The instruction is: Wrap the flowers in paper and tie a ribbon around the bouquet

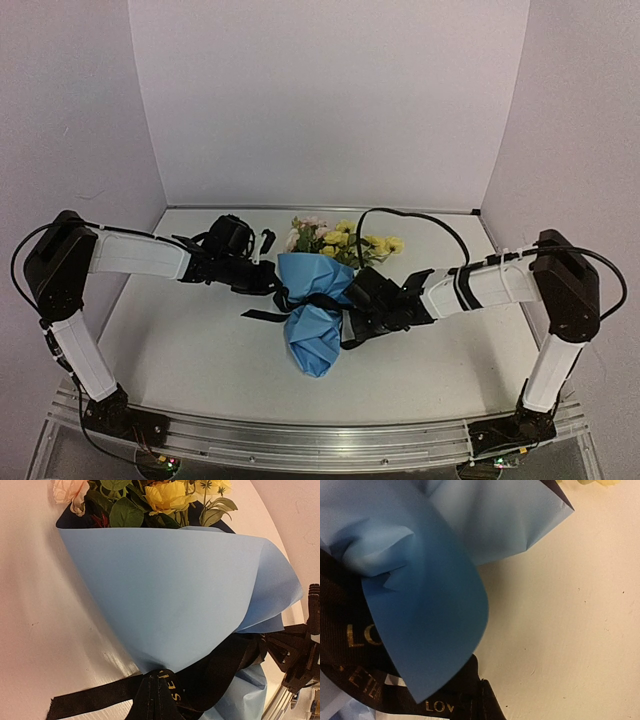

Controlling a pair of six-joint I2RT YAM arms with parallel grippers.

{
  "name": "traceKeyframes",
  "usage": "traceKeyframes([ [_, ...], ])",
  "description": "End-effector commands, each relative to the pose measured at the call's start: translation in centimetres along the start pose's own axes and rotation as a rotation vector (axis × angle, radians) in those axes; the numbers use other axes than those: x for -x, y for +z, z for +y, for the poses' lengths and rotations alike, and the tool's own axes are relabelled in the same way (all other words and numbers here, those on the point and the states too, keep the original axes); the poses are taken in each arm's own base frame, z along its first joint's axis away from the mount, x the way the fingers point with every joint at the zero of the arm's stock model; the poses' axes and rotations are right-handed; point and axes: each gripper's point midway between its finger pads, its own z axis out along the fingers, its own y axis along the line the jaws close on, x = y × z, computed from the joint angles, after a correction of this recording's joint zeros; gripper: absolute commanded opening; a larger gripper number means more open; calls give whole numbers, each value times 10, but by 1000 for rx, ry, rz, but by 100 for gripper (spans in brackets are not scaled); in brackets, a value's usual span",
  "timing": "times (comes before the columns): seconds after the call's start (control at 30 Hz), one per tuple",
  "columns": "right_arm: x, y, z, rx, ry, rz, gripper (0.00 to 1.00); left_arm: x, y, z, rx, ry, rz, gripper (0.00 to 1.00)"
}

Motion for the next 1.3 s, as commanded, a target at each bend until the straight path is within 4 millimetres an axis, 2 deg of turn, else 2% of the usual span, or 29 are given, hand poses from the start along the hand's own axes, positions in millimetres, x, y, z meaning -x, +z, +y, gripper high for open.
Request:
traceKeyframes([
  [0.0,30,-47,11,99,15,-45,0,27,-13,-20,-48,48,-66,0],
  [0.17,37,-90,31,262,19,15,0,27,-11,-22,-59,51,-59,0],
  [0.33,39,-116,62,441,22,90,0,28,-9,-23,-63,52,-56,0],
  [0.43,43,-122,84,533,51,140,0,27,-8,-23,-67,52,-52,0],
  [0.57,59,-123,109,600,98,172,0,27,-8,-24,-70,54,-49,0],
  [0.67,61,-109,119,590,126,201,0,27,-8,-24,-70,56,-46,0],
  [0.77,60,-97,121,564,147,217,4,26,-7,-24,-73,55,-41,0],
  [0.93,59,-90,114,520,165,204,25,24,-5,-24,-76,54,-37,0],
  [1.0,59,-89,112,509,171,203,28,24,-5,-24,-78,55,-37,0],
  [1.07,58,-90,110,504,176,200,36,25,-4,-24,-80,55,-38,0],
  [1.17,58,-93,102,475,183,179,48,25,-4,-25,-80,56,-37,0],
  [1.27,55,-94,83,402,191,156,61,26,-5,-25,-82,59,-39,0],
])
